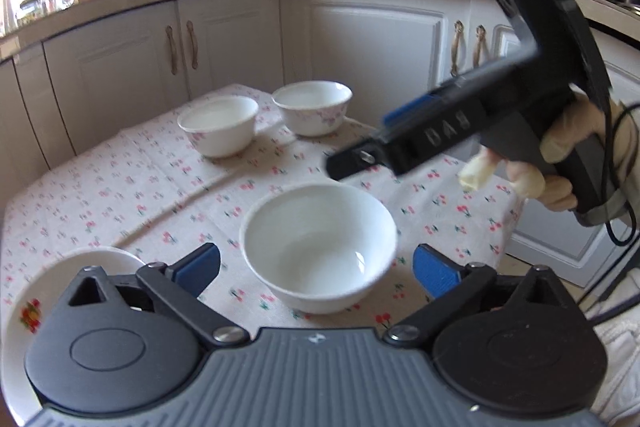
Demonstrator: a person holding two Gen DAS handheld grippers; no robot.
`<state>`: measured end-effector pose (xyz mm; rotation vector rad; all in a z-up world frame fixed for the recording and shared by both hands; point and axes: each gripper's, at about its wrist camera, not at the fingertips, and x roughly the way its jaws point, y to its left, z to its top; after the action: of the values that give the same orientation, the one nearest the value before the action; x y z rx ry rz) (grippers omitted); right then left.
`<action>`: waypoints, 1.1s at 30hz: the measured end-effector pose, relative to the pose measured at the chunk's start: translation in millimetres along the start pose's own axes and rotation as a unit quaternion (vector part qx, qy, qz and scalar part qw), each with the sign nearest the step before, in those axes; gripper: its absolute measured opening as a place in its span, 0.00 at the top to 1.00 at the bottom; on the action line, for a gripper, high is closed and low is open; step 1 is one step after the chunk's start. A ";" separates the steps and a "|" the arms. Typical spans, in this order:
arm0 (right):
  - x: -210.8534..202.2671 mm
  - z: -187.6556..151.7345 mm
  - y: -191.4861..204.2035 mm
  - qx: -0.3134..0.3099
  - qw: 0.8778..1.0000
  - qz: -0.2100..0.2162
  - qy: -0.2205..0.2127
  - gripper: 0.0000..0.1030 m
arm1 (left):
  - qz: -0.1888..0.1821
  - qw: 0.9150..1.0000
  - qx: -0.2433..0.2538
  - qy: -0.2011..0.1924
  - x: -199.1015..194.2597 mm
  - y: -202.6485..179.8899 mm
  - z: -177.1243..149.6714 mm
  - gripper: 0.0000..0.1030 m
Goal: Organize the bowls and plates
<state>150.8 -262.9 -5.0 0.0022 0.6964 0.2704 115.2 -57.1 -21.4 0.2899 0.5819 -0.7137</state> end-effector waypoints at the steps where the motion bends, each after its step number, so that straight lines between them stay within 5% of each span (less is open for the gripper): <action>1: -1.7 -0.8 -1.9 -0.003 1.000 -0.007 -0.003 0.00 | 0.003 1.000 0.005 -0.002 -0.1 1.1 3.7 0.01; 10: -11.3 -6.4 -20.3 -0.005 0.999 -0.047 -0.026 0.00 | 0.027 0.999 0.019 -0.016 12.0 13.0 42.0 0.01; 33: 20.2 2.9 -63.4 -0.041 0.993 -0.106 -0.032 0.00 | -0.035 0.997 0.064 -0.015 108.6 14.1 145.4 0.01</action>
<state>183.0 -318.9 -21.3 -0.1405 0.6147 0.0952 249.1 -168.2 32.2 0.3780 0.5202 -0.8240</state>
